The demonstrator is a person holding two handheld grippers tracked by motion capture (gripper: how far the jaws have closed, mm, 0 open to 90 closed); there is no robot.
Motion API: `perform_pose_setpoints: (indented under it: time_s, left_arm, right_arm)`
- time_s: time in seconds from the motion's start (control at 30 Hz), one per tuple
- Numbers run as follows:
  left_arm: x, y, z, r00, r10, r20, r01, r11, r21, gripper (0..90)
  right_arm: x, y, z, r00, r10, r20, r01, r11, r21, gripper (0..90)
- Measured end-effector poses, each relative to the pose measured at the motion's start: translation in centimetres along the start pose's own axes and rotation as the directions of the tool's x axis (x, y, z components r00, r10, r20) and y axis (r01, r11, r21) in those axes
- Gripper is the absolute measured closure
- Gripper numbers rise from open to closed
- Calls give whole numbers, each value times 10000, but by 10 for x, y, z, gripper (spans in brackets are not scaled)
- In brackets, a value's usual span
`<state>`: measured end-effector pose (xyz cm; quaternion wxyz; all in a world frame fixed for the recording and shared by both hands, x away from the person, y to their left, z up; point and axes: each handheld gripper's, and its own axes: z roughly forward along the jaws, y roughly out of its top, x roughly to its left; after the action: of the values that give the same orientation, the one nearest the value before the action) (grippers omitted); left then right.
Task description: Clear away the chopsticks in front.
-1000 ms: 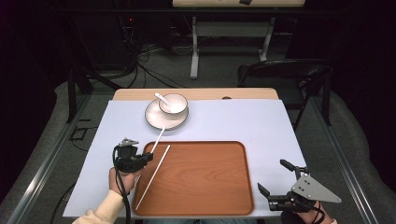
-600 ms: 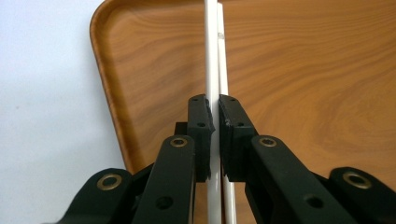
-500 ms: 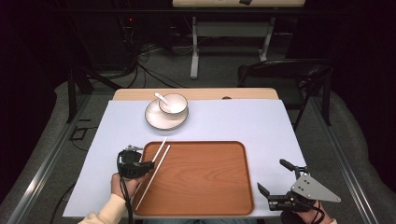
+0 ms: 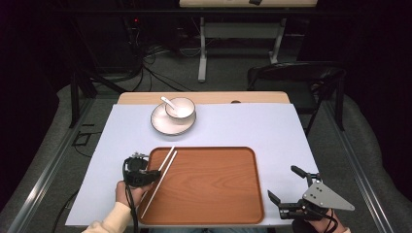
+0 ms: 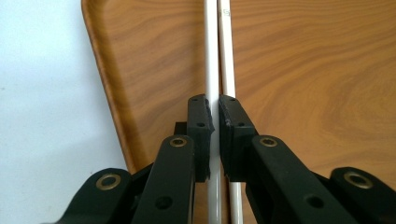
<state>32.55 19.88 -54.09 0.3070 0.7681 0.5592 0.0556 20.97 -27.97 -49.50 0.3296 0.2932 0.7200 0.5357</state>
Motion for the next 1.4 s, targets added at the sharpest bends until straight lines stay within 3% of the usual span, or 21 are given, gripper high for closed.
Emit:
perform_pose_setpoints:
  time_s: [0.57, 0.7, 0.8, 0.87, 0.93, 1.03, 1.07, 1.17, 1.2, 1.23, 1.27, 1.3, 1.4]
  left_arm:
    - [1, -3, -1, 9999, 52, 124, -55, 9998, 204, 833]
    - [1, -3, -3, 10000, -20, 79, 20, 10000, 32, 791]
    - [2, -2, -5, 9999, 6, 102, -5, 10000, -57, 689]
    - [2, 0, -7, 10000, -44, -72, 42, 9997, -253, 555]
    - [-1, 2, -11, 9980, 474, -419, -492, 9979, -411, 374]
    - [-8, 3, -22, 9905, 1283, -498, -1327, 9863, -975, 305]
    - [-11, 4, -26, 9867, 1534, -542, -1591, 9794, -1245, 236]
    - [-18, 4, -39, 9745, 2115, -752, -2223, 9560, -1916, 183]
    - [-20, 2, -48, 9699, 2293, -819, -2425, 9394, -2424, 159]
    - [-20, 2, -48, 9699, 2293, -819, -2425, 9394, -2424, 150]
    - [-19, -1, -56, 9652, 2511, -725, -2613, 9249, -2763, 136]
    - [-19, -1, -56, 9652, 2511, -725, -2613, 9249, -2763, 118]
    - [-14, -10, -66, 9592, 2727, -751, -2824, 9095, -3050, 78]
  right_arm:
    - [0, 0, 0, 10000, 1, -3, -1, 10000, -11, 0]
    - [0, 0, 0, 10000, 3, -6, -3, 10000, -12, 0]
    - [0, 0, 0, 10000, 4, -10, -4, 10000, 1, 0]
    - [0, 0, 0, 10000, 11, -10, -11, 10000, 8, 0]
    - [0, 0, 0, 10000, 30, -11, -30, 10000, -2, 0]
    - [0, 0, 1, 10000, 11, -31, -11, 10000, 34, 0]
    - [0, 0, 0, 10000, 17, -10, -17, 10000, 37, 0]
    - [0, 0, 0, 10000, 2, -9, -2, 10000, 1, 0]
    - [0, 0, 0, 10000, 17, 21, -17, 10000, -5, 0]
    - [0, 0, 0, 10000, 17, 21, -17, 10000, -5, 0]
    - [0, 0, 0, 10000, 25, 14, -25, 10000, 26, 0]
    - [0, 0, 0, 10000, 25, 14, -25, 10000, 26, 0]
    - [0, 0, 0, 10000, -9, 34, 9, 10000, 24, 0]
